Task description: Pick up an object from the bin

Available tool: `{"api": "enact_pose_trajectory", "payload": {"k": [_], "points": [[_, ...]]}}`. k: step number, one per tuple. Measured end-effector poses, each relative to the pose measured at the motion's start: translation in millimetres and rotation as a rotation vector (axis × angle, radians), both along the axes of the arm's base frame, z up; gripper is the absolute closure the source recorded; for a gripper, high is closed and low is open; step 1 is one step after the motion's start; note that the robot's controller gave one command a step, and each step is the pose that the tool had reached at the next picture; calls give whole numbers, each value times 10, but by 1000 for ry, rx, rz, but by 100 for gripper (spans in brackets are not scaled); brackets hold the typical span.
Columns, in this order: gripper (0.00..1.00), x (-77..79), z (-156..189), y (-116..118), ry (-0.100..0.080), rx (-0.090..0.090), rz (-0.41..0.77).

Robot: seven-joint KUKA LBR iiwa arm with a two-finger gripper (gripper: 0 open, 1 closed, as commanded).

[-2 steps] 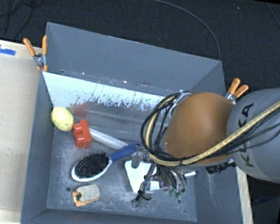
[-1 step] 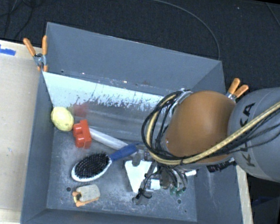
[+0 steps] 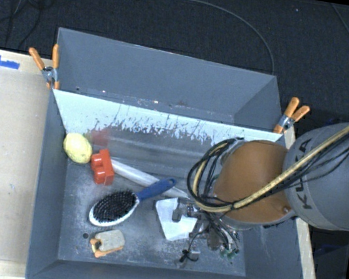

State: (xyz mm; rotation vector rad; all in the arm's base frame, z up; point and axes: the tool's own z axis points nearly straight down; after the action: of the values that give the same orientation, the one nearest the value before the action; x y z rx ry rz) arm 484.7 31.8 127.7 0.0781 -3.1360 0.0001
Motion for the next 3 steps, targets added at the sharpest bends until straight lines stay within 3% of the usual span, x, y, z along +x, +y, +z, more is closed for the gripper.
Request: {"api": "enact_pose_trajectory", "payload": {"k": [1,2,3], "points": [[0,516,-561,-310,-3,1,162],[0,-110,-567,-463,-10,1,-72],[0,544,-561,-303,-8,1,164]]}}
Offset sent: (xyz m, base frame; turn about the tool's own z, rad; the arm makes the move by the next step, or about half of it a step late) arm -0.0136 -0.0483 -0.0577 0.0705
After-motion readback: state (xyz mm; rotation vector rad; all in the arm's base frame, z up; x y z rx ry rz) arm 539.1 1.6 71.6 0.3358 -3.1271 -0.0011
